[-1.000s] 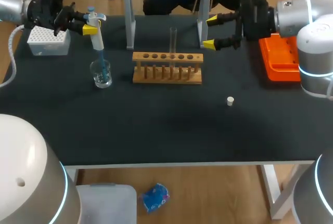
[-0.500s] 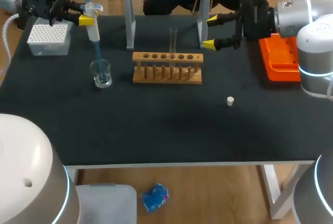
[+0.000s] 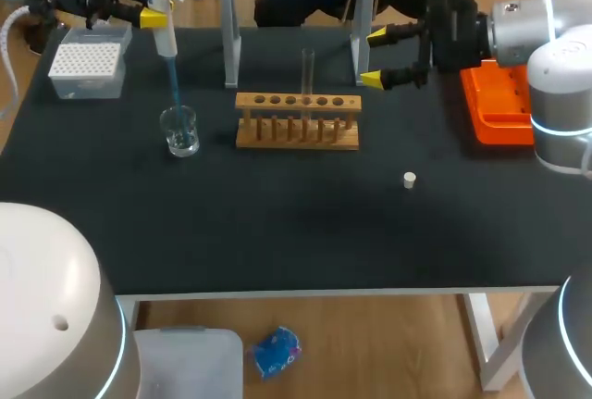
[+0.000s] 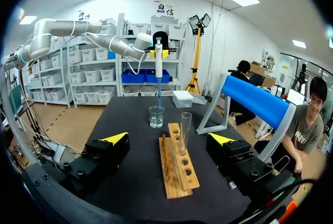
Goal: Invert the test tube, pick up the pipette, mount the tip to pipette, aspirate from beaker and dispense into the tube, eject the tip, return the pipette, and cap with the stopper.
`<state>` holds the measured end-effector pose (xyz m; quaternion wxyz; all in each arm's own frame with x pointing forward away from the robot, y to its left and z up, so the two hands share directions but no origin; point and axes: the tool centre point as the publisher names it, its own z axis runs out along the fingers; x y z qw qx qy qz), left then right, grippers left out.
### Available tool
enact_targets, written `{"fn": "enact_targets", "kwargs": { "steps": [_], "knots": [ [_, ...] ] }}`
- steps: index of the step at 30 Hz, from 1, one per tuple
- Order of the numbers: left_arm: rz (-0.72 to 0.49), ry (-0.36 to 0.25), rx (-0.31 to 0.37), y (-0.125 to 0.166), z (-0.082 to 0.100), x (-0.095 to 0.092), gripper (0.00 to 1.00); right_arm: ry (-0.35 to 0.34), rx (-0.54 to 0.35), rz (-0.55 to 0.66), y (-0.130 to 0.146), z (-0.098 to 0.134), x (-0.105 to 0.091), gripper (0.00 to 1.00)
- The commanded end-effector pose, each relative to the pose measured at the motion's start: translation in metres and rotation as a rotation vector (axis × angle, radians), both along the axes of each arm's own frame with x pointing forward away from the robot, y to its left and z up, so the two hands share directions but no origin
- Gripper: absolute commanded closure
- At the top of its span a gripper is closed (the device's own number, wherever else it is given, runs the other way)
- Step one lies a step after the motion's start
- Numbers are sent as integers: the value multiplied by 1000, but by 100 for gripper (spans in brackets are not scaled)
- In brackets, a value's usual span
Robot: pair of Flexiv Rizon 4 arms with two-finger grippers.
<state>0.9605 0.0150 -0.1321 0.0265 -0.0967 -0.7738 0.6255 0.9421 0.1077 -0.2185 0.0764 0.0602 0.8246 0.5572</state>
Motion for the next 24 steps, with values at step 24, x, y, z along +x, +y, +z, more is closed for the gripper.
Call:
{"fn": "enact_targets", "kwargs": {
  "steps": [24],
  "knots": [
    [0, -25, 14, -6, 22, -10, 100, 0, -1, 0, 0, 0, 0, 0]
  ]
}}
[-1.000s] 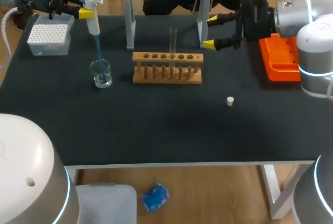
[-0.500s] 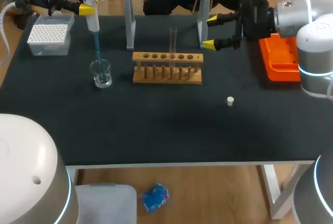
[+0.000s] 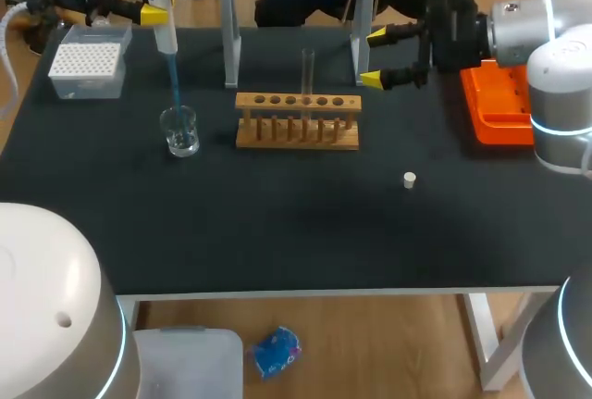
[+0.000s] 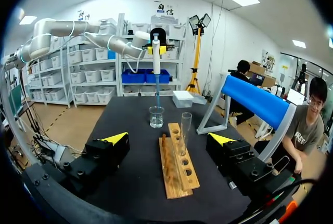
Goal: Invert the test tube, pick up the pipette, mount the tip to pipette, aspirate from beaker and dispense into the tube, eject the tip, return the pipette, and cap with the stopper.
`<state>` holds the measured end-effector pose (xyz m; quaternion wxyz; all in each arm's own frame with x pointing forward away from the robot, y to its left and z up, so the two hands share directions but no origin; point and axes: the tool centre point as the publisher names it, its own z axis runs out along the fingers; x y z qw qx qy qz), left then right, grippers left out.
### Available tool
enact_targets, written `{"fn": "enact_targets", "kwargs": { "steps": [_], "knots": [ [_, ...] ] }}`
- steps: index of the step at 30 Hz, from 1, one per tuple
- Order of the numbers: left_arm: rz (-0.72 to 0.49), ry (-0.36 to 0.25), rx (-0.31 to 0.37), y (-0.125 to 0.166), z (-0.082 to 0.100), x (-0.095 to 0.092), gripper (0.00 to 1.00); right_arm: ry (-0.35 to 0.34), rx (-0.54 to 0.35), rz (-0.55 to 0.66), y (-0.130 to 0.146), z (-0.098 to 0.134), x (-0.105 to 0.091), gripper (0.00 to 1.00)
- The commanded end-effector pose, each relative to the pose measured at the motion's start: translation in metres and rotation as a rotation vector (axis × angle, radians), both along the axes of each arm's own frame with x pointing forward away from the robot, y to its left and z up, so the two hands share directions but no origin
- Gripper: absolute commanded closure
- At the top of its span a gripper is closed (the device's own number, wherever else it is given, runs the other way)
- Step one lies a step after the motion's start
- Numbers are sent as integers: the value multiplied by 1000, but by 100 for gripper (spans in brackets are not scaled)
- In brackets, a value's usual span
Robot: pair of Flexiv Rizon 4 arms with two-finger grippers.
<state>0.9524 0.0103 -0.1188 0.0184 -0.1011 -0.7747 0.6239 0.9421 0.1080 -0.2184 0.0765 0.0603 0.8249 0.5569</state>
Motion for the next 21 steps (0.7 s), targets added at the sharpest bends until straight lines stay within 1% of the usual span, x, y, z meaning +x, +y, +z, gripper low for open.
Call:
{"fn": "enact_targets", "kwargs": {
  "steps": [1, 8, 15, 19, 21],
  "knots": [
    [-4, -8, 12, -2, 11, -3, 100, 0, 0, 0, 0, 0, 0, 0],
    [-45, -40, 20, -19, 30, -3, 100, 0, 0, 0, 0, 0, 0, 0],
    [-91, -61, 32, -39, 47, 2, 100, 0, 0, 0, 0, 0, 0, 0],
    [-90, -48, 36, -46, 52, 9, 100, 0, 0, 0, 0, 0, 0, 0],
    [-80, -26, 39, -50, 55, 13, 100, 0, 0, 0, 0, 0, 0, 0]
  ]
}}
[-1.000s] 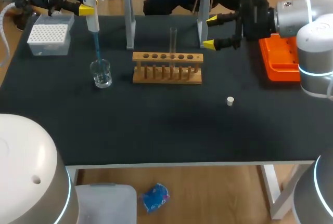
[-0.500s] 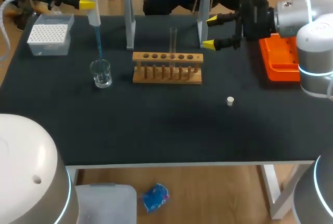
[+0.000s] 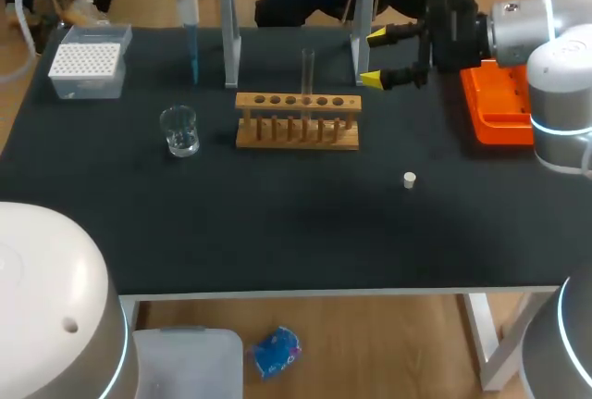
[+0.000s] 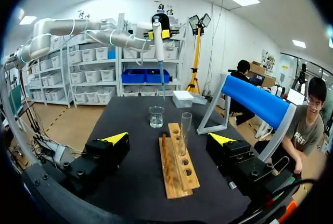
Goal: Invert the test tube, pick up the pipette, mount the tip to pipette, aspirate from beaker and dispense into the tube, eject the tip, return the pipette, and cap with the stopper.
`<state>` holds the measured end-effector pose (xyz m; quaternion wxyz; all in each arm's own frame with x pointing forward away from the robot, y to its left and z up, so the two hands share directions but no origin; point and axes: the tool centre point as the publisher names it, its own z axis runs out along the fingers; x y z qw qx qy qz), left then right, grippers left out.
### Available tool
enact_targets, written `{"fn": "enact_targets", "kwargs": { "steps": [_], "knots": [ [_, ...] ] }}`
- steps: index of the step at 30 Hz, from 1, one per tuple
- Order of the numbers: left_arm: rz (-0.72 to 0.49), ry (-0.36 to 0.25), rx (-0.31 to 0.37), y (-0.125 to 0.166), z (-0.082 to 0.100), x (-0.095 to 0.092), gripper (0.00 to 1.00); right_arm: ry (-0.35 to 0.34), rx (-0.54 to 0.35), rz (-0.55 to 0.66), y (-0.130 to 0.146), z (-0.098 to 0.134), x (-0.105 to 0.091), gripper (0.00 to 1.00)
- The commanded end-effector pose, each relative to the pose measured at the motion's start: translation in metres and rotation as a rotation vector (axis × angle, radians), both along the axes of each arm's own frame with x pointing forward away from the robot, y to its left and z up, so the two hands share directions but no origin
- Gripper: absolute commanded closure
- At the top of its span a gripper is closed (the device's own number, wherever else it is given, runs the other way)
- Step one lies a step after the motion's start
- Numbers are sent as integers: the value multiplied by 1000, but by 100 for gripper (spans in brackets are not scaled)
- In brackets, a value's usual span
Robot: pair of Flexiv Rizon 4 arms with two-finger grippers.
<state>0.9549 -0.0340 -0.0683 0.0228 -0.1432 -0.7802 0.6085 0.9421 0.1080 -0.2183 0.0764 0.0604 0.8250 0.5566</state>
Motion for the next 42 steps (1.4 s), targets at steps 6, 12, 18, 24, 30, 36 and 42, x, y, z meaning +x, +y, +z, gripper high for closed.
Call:
{"fn": "enact_targets", "kwargs": {
  "steps": [6, 12, 18, 24, 30, 36, 42],
  "knots": [
    [-22, 26, 2, -23, 15, 18, 100, 0, 0, 0, 0, 0, 0, 0],
    [-38, 35, 1, -40, 19, 22, 100, 0, 0, 0, 0, 0, 0, 0],
    [-38, 35, 1, -40, 19, 22, 100, 0, 0, 0, 0, 0, 0, 0],
    [-38, 35, 1, -40, 19, 22, 100, 0, 0, 0, 0, 0, 0, 0],
    [-38, 35, 1, -40, 19, 22, 100, 0, 0, 0, 0, 0, 0, 0],
    [-41, 44, -13, -46, 21, 26, 100, 0, 0, 0, 0, 0, 0, 0],
    [-24, 106, -28, -60, 28, 32, 100, 0, 0, 0, 0, 0, 0, 0]
  ]
}}
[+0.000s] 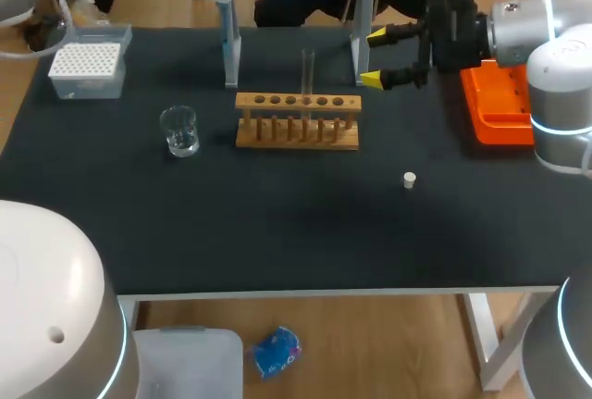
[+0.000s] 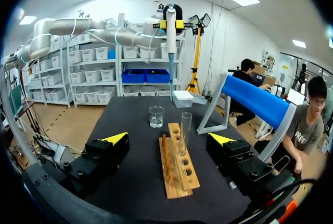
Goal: Invert the test tube, pick up the pipette, mount the tip to pipette, aspirate from beaker and dispense into the tube, eject the tip, return the pipette, and cap with the stopper.
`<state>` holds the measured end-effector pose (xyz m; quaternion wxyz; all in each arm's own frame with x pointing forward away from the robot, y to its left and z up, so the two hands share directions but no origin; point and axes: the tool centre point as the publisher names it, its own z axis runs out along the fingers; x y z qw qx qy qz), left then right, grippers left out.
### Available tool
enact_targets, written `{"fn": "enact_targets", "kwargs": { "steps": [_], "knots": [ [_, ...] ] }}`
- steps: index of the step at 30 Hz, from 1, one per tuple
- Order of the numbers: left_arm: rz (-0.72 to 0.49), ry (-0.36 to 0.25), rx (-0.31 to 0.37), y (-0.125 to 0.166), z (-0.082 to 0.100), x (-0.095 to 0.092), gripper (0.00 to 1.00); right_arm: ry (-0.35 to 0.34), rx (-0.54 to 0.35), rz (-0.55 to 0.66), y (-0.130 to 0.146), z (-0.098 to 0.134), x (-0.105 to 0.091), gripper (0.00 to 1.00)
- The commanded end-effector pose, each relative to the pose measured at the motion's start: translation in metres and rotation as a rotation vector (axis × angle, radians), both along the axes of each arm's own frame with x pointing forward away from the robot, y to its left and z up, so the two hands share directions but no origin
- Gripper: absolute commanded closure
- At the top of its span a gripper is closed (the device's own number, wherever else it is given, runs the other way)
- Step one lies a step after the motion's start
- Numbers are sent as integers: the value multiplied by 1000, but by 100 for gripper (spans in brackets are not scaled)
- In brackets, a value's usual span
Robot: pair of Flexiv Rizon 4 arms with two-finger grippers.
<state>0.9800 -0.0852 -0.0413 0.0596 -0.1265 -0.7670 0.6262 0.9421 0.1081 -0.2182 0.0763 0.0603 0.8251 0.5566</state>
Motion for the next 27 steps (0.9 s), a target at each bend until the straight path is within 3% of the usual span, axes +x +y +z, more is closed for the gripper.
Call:
{"fn": "enact_targets", "kwargs": {
  "steps": [1, 5, 22, 27],
  "knots": [
    [3, 35, -5, -11, 3, 8, 100, 0, 1, 0, 0, 0, 0, 0],
    [22, 59, -7, -23, 12, 11, 100, 0, 1, 0, 0, 0, 0, 0],
    [12, 45, -43, -70, 43, 22, 100, 0, 1, 0, 0, 0, 0, 0],
    [16, 55, -25, -75, 44, 22, 100, 0, 1, 0, 0, 0, 0, 0]
  ]
}}
